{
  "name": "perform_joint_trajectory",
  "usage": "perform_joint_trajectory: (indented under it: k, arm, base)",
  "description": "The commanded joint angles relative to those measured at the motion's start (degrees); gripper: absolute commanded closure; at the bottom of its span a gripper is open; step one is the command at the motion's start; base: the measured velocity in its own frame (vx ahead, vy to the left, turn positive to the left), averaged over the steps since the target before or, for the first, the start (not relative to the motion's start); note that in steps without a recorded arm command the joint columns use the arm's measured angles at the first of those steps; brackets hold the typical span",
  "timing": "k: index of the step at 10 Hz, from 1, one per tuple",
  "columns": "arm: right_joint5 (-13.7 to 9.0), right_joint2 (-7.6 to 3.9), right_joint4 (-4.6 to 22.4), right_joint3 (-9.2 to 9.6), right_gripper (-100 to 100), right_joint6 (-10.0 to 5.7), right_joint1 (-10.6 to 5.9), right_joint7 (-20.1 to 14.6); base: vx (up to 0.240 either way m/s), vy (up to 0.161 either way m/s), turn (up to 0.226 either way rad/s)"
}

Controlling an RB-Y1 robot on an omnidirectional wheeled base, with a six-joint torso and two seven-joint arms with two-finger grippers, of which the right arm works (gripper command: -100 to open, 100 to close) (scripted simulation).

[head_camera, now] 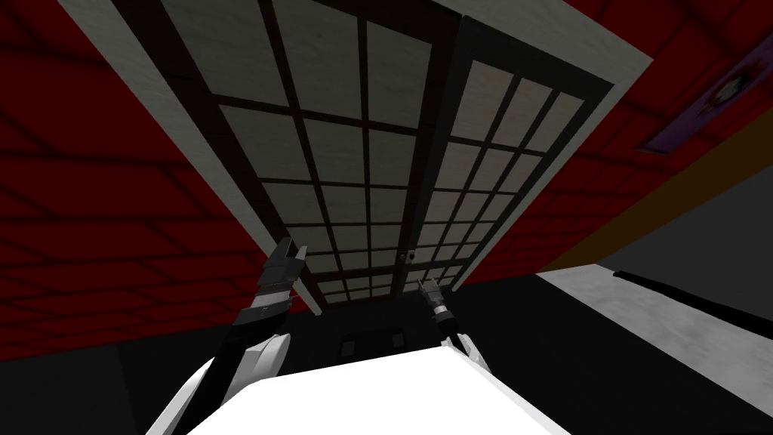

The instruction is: Pull the door open

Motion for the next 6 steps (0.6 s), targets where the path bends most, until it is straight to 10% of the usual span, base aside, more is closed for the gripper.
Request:
perform_joint_trajectory:
  k: [1, 6]
  arm:
    - [0.66, 0.03, 1.57, -0.44, -100, -0.45, -0.74, 1.38]
    - [-0.16, -0.46, 2.17, -2.16, -100, 0.40, 1.72, 1.80]
  base:
    - [0.182, 0.037, 0.046]
    - [-0.095, -0.015, -0.027]
